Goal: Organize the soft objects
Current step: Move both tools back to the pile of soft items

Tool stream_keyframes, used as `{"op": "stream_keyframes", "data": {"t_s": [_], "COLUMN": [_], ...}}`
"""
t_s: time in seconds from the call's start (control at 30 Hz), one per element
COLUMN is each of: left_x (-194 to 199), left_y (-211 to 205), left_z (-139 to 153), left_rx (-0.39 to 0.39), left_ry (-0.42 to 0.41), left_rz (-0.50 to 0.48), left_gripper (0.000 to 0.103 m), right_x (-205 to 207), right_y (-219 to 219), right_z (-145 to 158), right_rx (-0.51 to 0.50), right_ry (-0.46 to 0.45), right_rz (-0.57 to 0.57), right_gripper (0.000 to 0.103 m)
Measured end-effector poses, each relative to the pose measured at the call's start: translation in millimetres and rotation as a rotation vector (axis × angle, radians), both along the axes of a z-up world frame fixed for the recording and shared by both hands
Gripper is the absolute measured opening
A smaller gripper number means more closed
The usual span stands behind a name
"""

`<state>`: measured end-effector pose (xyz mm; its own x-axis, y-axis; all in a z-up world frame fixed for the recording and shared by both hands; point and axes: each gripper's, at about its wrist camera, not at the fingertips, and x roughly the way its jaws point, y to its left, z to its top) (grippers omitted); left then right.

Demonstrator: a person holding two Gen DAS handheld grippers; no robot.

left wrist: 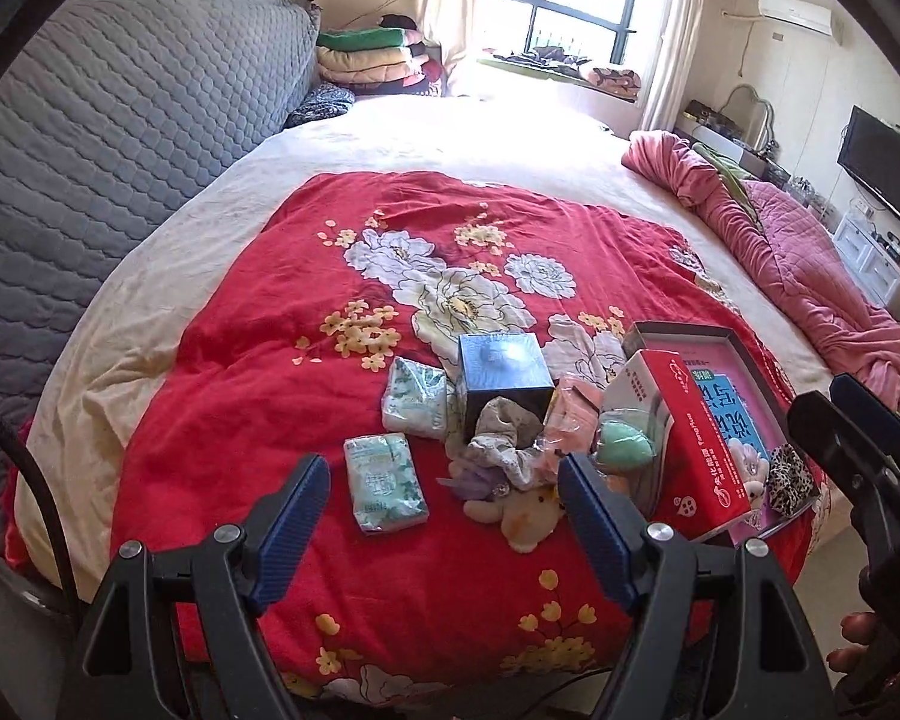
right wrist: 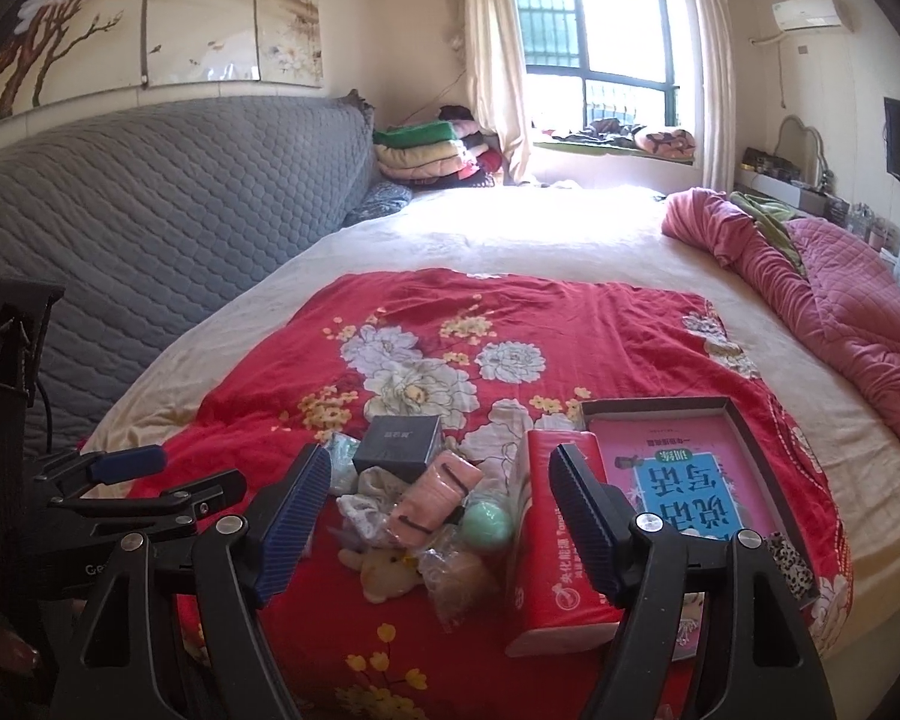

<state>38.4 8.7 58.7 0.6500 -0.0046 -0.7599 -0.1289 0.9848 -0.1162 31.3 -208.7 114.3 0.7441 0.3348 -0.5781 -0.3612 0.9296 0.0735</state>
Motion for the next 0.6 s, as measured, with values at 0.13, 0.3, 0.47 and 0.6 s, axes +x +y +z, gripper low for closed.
{"op": "stream_keyframes", "data": {"t_s": [0.13, 0.3, 0.47, 0.6], "left_x": [-3.3, -6.8, -9.2, -6.0], "left_y": [14.5, 29.3, 38.0, 38.8], "left_z": [2.7, 0.0, -10.4, -21.8], "left_rx": [-0.012, -0.015, -0.020, -0.030], "left_ry": [0.000, 0.006, 0.021, 0.045], "left_rz": [0.024, 0.052, 0.064, 0.062], "left_gripper": [0.078, 0.078, 0.078, 0.078], "right_x": [-0.8, -1.6, -2.2, 0.1], "right_y": [4.9, 12.9, 25.6, 31.2], "right_z": [4.3, 5.2, -5.2, -20.6], "right_rx": [-0.008, -0.025, -0.049, -0.067], "right_ry": [-0.004, -0.008, 0.011, 0.037], "right_rz": [0.002, 0.021, 0.056, 0.057], "right_gripper": [0.077, 0.077, 0.077, 0.077]}}
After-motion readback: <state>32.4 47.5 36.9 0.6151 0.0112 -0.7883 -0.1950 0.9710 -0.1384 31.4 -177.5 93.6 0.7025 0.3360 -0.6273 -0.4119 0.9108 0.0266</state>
